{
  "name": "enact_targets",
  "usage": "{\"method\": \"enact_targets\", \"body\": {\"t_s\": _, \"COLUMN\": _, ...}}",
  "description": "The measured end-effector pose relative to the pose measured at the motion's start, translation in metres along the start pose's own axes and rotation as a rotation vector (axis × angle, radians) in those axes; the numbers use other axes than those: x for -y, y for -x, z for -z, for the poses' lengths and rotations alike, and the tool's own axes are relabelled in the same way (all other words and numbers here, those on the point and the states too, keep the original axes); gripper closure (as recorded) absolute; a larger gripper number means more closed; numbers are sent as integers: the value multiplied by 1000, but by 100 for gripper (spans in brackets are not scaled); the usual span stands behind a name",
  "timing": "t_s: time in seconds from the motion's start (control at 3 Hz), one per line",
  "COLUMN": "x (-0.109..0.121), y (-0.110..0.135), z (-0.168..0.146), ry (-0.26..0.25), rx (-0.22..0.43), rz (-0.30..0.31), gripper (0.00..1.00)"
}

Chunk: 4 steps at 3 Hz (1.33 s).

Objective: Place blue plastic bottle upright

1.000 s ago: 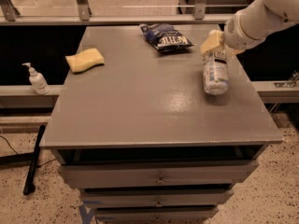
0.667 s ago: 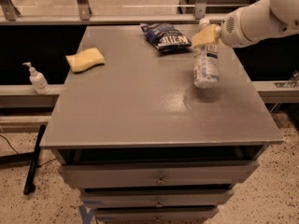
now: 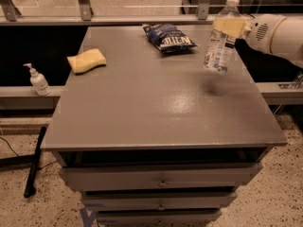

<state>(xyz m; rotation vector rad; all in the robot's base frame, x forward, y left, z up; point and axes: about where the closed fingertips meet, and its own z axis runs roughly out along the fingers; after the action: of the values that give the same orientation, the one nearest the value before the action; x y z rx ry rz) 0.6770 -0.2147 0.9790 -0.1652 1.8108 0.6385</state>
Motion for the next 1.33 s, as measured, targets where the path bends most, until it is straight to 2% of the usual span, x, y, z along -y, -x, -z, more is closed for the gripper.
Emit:
{"method": "enact_targets", "body": {"t_s": 0.33, "x": -6, "y": 16, "z": 13, "ry": 4, "rx": 73, "rz": 66, "gripper": 100}}
{"method": "enact_targets", "body": {"t_s": 0.67, "x": -9, "y": 16, "z": 13, "ry": 47, "rx": 88, "rz": 72, "gripper": 100}}
{"method": "enact_targets", "body": {"t_s": 1.0, "x": 1, "y": 15, "z": 26, "ry": 142, "rx": 150, "rz": 84, "gripper": 100}}
{"method": "enact_targets", "body": {"t_s": 1.33, "x": -25, "y": 8, "z": 16, "ry": 334, "rx": 197, "rz": 170, "gripper": 100}}
